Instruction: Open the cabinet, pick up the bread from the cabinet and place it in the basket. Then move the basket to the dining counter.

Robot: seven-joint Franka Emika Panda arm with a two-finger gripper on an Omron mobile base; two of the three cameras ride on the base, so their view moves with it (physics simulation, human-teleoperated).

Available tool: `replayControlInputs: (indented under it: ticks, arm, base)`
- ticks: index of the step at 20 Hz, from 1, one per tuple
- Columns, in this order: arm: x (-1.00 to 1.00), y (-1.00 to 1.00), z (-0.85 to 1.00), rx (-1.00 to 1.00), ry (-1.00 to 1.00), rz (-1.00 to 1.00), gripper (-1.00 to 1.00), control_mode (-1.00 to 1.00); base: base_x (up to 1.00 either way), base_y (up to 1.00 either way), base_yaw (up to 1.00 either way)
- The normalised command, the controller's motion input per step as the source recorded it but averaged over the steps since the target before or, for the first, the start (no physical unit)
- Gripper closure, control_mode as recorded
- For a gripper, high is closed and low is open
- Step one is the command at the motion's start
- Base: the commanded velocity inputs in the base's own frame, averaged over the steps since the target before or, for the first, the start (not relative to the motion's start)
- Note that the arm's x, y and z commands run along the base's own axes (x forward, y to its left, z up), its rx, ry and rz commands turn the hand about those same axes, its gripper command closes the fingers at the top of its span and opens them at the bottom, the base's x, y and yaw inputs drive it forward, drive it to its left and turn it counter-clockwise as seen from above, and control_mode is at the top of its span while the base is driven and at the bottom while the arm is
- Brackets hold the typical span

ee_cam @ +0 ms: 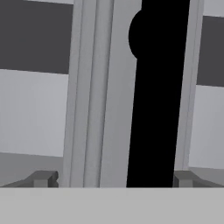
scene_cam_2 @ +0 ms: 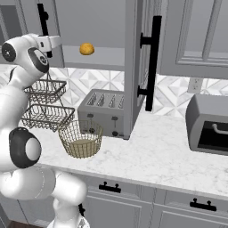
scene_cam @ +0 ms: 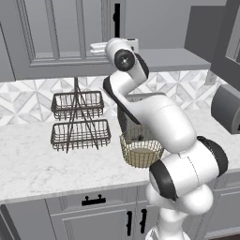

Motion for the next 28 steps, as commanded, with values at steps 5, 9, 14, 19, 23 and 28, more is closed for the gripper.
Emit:
replayControlInputs:
  ticks: [5,9,14,19,23,28]
  arm:
    - [0.54,0.31,0.0,0.0,0.02,-0.04,-1.0,-1.0]
    - [0.74,0.24,0.0,0.0,0.05,0.0,-1.0,-1.0]
    - [0.84,0.54,-0.24,0.0,0.05,0.0,1.0,-1.0]
    - [0.07,1.0,-0.28,0.01,0.03,0.07,1.0,-1.0]
    - [-0.13,1.0,-0.25,0.04,0.0,0.14,1.0,-1.0]
    - [-0.63,1.0,-0.05,0.09,0.02,0.14,1.0,-1.0]
  base:
    - [0.0,0.0,0.0]
    - [0.0,0.0,0.0]
    - [0.0,0.0,0.0]
    - [0.0,0.0,0.0]
    - [0.0,0.0,0.0]
    - [0.0,0.0,0.0]
